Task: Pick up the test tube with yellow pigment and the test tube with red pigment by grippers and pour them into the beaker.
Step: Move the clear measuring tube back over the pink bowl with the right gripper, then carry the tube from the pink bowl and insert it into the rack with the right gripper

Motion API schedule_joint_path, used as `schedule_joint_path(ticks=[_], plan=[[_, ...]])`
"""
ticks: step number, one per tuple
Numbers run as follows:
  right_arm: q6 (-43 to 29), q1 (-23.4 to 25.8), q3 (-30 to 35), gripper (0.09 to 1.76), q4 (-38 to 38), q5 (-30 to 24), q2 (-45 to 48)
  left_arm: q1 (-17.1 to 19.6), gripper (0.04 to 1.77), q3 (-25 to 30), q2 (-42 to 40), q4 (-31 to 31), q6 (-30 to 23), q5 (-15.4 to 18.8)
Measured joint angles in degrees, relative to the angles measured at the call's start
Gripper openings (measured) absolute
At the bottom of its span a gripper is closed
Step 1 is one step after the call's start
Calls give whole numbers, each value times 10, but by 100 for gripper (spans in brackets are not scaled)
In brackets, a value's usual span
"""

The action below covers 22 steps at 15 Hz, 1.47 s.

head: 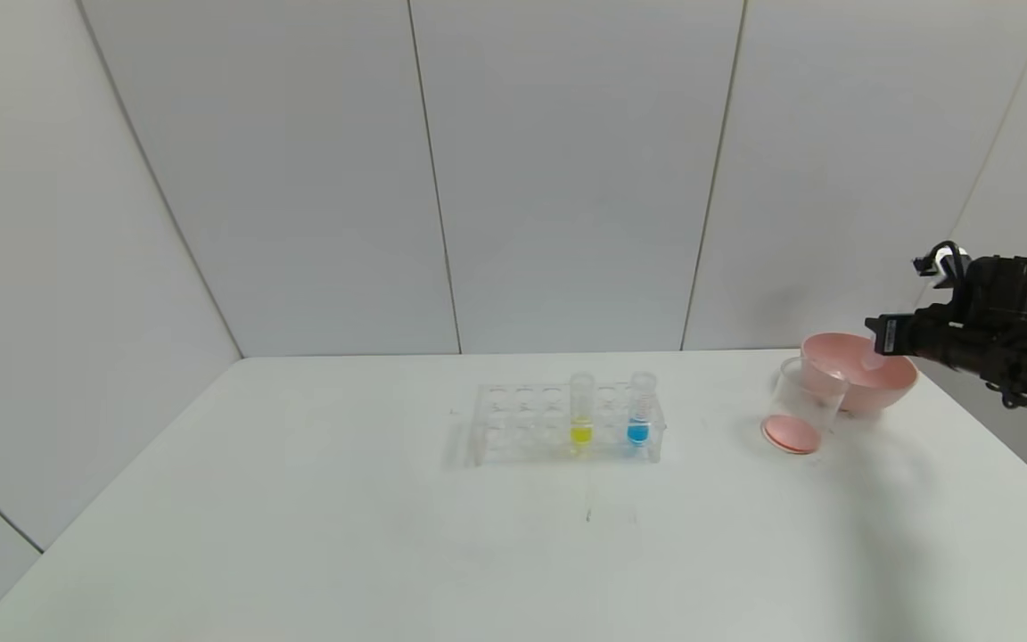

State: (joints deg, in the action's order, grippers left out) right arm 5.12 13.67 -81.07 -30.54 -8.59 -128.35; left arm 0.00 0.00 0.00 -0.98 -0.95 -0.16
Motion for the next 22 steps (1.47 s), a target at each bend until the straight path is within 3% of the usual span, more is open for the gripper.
schedule_joint_path(ticks=[5,9,12,16,22], plan=[[1,1,1,53,0,-3,0,0,172,0,0,0,0,0],[0,0,0,98,-1,-3,0,0,172,0,0,0,0,0],[-1,0,0,121,-1,-4,0,0,172,0,0,0,0,0],[0,0,1,141,-1,-4,0,0,172,0,0,0,0,0],[0,-9,26,157,19,-8,45,0,172,0,0,0,0,0]])
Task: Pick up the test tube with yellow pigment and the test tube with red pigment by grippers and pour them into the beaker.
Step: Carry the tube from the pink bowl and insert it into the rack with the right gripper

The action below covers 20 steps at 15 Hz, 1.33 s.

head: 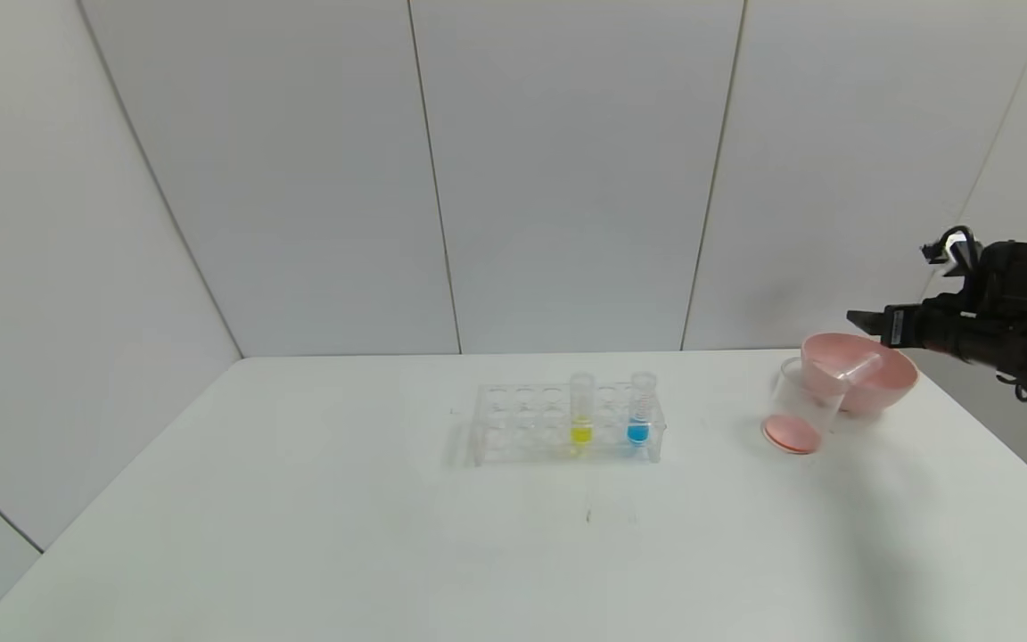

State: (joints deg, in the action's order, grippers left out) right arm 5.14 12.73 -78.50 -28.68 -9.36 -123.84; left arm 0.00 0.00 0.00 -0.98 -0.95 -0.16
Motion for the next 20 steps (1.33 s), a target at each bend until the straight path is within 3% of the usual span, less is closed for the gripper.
schedule_joint_path(ticks=[6,12,14,18,20], plan=[[-6,-68,104,164,21,13,117,0,172,0,0,0,0,0],[-68,-217,175,168,21,137,197,0,172,0,0,0,0,0],[-88,-270,182,169,18,201,208,0,172,0,0,0,0,0],[-111,-345,198,170,25,229,225,0,172,0,0,0,0,0],[-111,-374,215,170,61,274,240,0,172,0,0,0,0,0]])
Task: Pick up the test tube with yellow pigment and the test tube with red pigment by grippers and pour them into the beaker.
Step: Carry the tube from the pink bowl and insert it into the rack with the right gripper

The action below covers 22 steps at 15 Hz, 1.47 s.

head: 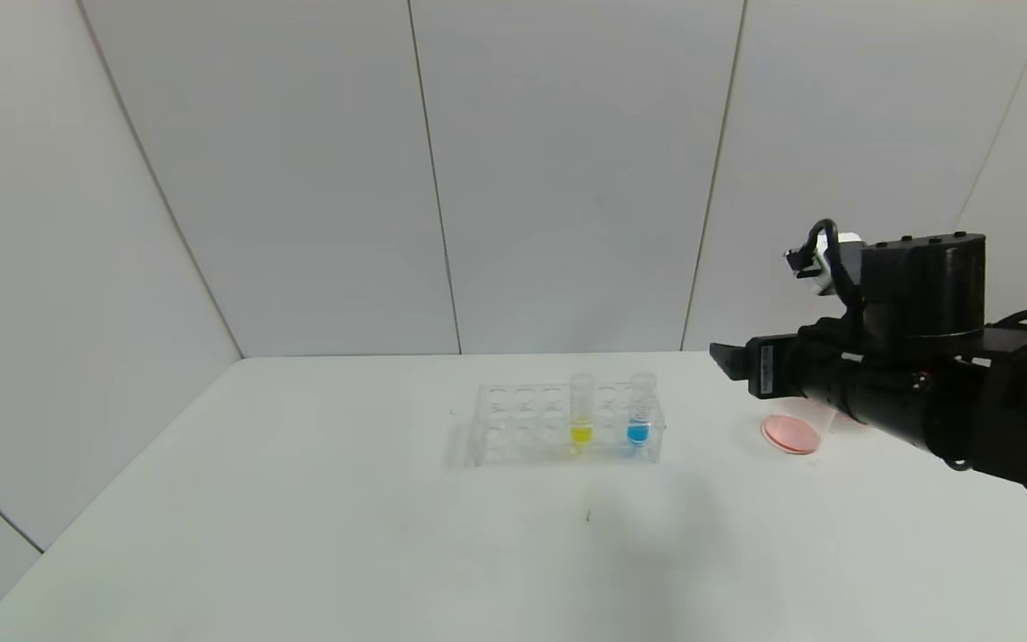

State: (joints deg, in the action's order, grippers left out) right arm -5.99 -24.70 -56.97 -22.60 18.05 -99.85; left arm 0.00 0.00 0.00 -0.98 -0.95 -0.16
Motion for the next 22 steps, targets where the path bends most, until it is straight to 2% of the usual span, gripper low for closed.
schedule_joint_path(ticks=[5,9,16,22], plan=[[-54,-103,7,170,28,94,12,0,172,0,0,0,0,0],[-114,-176,-15,170,28,162,-25,0,172,0,0,0,0,0],[-129,-211,-94,170,30,199,-129,0,172,0,0,0,0,0],[-143,-217,-205,170,89,210,-224,0,172,0,0,0,0,0]])
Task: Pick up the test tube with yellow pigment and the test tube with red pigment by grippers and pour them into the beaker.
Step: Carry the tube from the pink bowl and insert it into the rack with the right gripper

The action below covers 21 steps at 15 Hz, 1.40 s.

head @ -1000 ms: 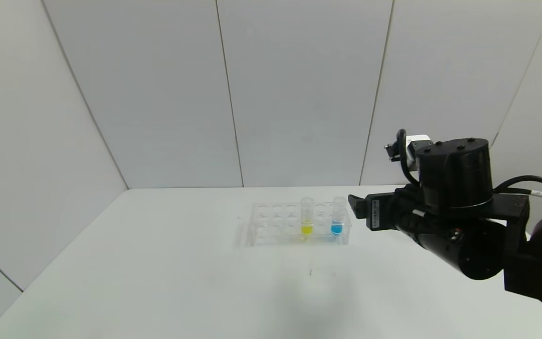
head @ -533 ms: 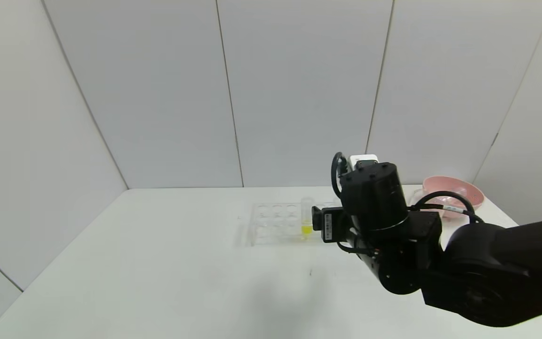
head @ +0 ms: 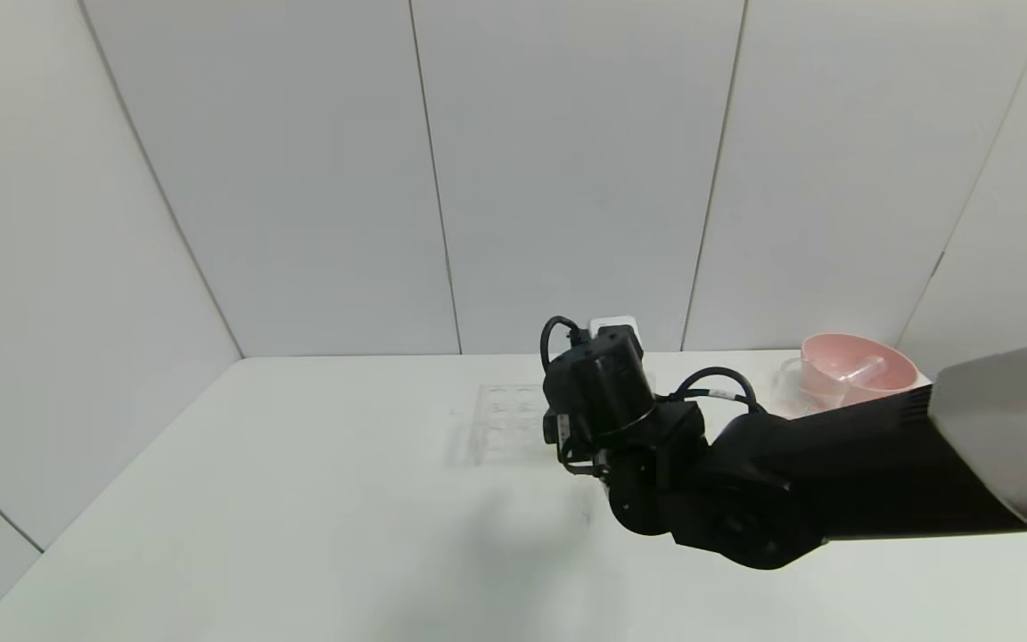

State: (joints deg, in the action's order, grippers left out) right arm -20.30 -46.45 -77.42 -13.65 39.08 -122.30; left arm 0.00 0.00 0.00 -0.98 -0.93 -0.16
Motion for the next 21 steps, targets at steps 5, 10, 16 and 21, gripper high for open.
schedule_joint_path(ticks=[5,10,16,21], plan=[[-5,5,-69,170,6,0,-59,0,172,0,0,0,0,0],[-6,19,-125,171,4,-1,-105,0,172,0,0,0,0,0],[-3,37,-164,171,2,0,-134,0,172,0,0,0,0,0],[-3,41,-168,171,-3,-1,-141,0,172,0,0,0,0,0]])
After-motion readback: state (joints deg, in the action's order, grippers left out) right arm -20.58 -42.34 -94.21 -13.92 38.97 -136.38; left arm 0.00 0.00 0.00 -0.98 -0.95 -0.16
